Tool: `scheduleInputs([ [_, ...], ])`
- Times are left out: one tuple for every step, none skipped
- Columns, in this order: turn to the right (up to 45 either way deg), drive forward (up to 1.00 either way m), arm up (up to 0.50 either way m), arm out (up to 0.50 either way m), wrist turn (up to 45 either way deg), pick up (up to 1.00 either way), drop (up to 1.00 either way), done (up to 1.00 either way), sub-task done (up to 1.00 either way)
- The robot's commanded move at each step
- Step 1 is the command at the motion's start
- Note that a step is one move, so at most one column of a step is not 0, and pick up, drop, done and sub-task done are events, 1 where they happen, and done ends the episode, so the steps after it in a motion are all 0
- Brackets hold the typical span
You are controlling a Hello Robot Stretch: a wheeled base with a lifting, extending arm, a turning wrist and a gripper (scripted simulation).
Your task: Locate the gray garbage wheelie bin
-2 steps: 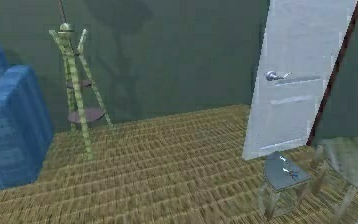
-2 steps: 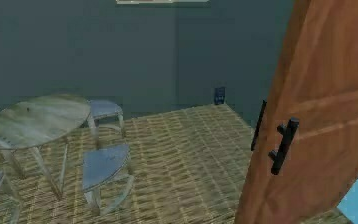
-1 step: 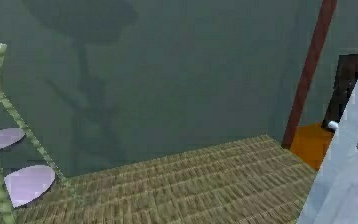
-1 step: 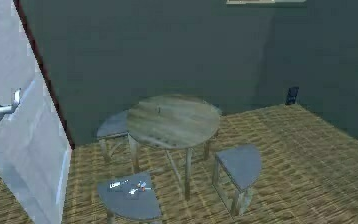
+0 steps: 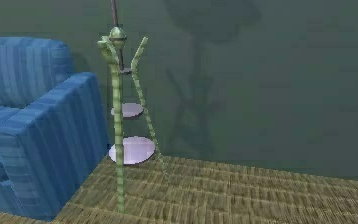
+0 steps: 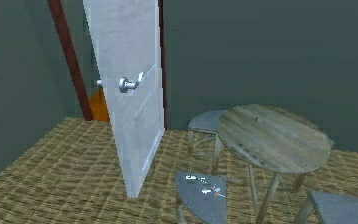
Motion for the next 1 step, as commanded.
scheduleInputs([
  [0.0,0.05,0.00,0.00,0.0,0.00,0.00,0.00,0.00],
])
